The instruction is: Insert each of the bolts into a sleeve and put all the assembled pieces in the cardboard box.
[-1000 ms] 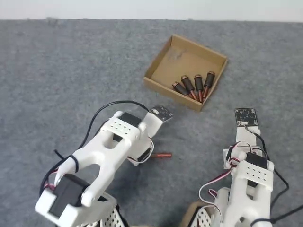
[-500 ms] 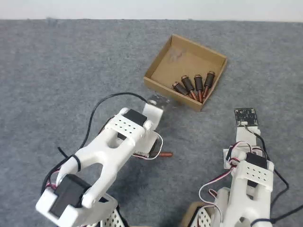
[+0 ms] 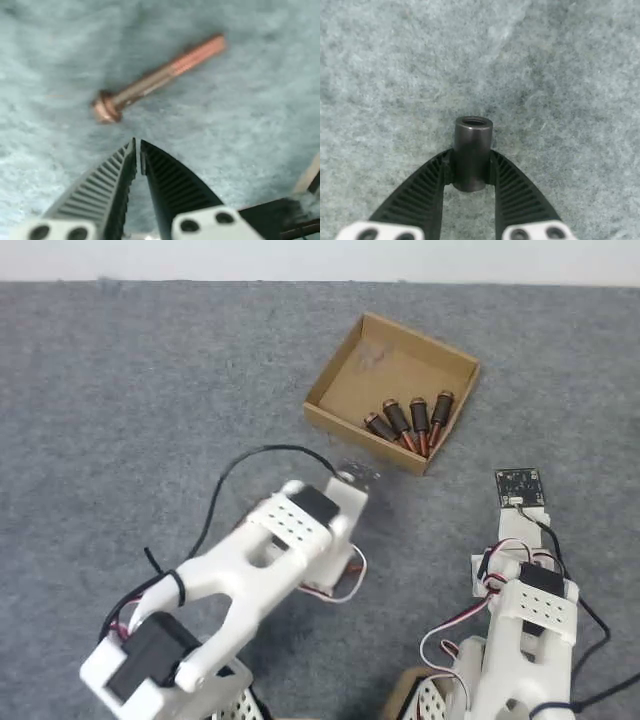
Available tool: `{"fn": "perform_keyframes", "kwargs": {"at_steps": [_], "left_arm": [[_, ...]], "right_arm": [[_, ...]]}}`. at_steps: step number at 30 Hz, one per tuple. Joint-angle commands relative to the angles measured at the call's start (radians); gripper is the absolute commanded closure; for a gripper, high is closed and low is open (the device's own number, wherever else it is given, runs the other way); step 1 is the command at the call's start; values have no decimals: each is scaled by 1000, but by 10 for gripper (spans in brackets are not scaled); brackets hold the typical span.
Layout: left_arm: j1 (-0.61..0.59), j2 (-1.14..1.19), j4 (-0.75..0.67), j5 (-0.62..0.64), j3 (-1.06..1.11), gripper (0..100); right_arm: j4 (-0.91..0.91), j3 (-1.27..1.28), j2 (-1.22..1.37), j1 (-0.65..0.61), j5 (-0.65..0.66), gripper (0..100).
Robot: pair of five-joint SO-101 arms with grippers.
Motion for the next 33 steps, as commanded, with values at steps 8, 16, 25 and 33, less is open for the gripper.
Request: {"fn": "perform_keyframes", "kwargs": {"at_steps": [8,16,25,33], "left_arm": [[31,-6,-301,129,157,989],[-192,-2,-411,132,153,989],[-262,181,-423,137,-15,989],[-261,157,-439,384,-127,989]], "right_arm": [[-12,-3,-7,4,11,991],[-12,-3,-7,4,11,991],[-12,-3,-7,4,11,991],[-10,-3,-7,4,11,991]]}}
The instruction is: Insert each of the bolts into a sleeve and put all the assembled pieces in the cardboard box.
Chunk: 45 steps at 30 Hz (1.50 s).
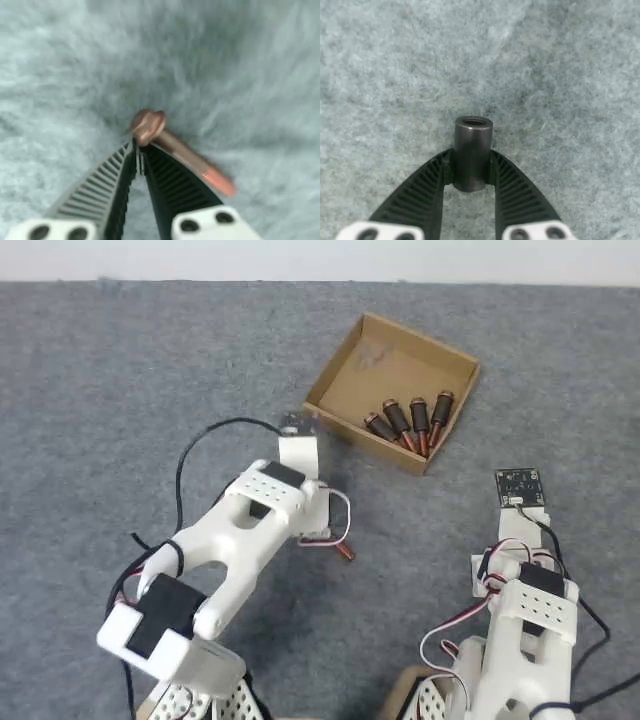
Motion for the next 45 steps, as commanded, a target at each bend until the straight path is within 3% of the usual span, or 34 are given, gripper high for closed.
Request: {"fn": "perform_keyframes", "kwargs": {"at_steps": [1,10,15,21,26,34,45], "left_arm": [[-5,-32,-38,114,-79,989],[52,-49,-233,160,-25,988],[77,-118,-232,163,-16,985],[103,-143,-233,164,27,897],[117,-132,-235,164,56,925],[28,-130,-324,164,113,938],[106,-187,-290,163,107,938]], "right_arm": [[-10,-3,-7,4,11,991],[-10,-3,-7,4,11,991],[-10,-3,-7,4,12,991],[-10,-3,-7,4,12,991],[-10,-3,-7,2,14,991],[-10,-3,-7,2,14,991],[-10,-2,-7,2,14,991]]}}
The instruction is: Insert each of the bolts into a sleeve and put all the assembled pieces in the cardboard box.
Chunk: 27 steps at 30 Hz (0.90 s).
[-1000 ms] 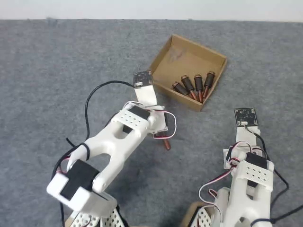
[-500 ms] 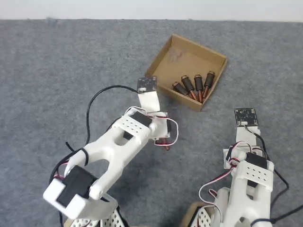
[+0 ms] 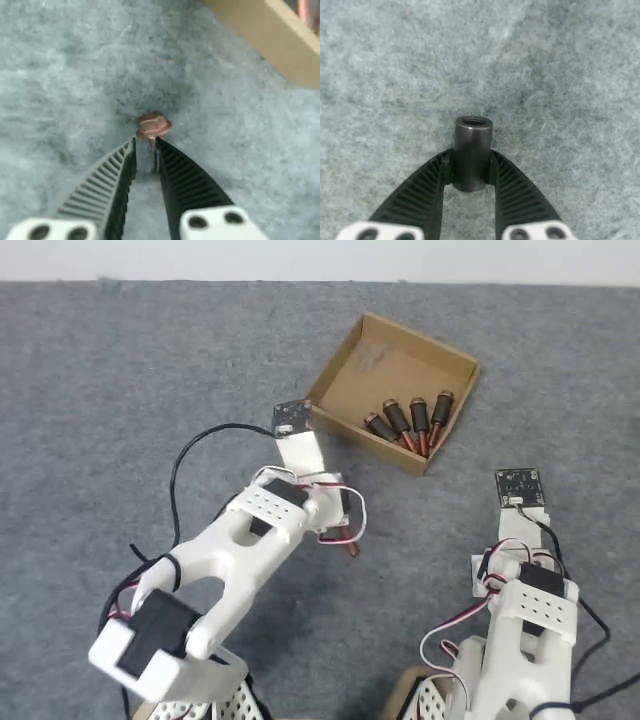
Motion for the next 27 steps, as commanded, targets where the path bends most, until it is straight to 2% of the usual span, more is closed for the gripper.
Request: {"fn": "perform_keyframes", "kwargs": {"at_steps": [1,6,12,17,20,27], "left_arm": [[37,-120,26,9,-19,938],[31,-133,32,9,-8,938],[31,37,5,9,-48,938],[-18,121,94,17,-160,938],[-46,146,95,68,-174,938],[-46,153,103,71,-182,953]], "right_arm": [[-10,-3,-7,2,12,991],[-10,-3,-7,2,12,991],[-10,-3,-7,2,12,991],[-10,-3,-7,2,12,991],[-10,-3,-7,2,12,991],[-10,-3,-7,2,12,991]]}}
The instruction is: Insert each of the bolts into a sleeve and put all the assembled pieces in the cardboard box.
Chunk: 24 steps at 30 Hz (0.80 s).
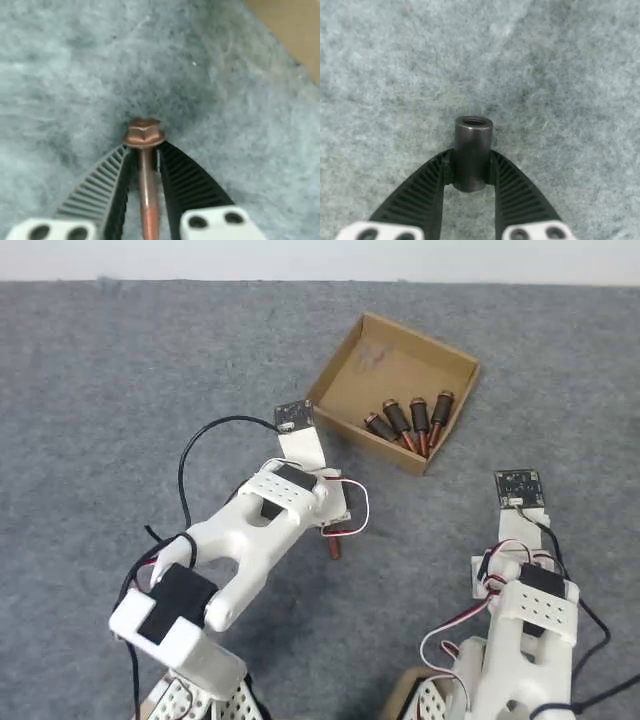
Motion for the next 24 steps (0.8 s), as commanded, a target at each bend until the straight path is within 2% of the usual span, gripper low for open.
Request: {"fn": "perform_keyframes", "kwargs": {"at_steps": [1,5,9,14,22,24], "left_arm": [[-11,-6,9,11,-47,974],[-11,-8,55,-11,-48,990],[-20,-40,135,-167,-53,990],[-74,-216,224,-342,-24,990],[-321,-486,2,-368,232,990],[-364,-531,-12,-368,277,990]], "right_arm": [[-10,-8,-7,2,12,991],[-10,-8,-7,2,12,991],[-10,-8,-7,2,12,991],[-10,-8,-7,2,12,991],[-13,-8,-7,4,11,991],[-16,-8,-7,4,9,991]]}}
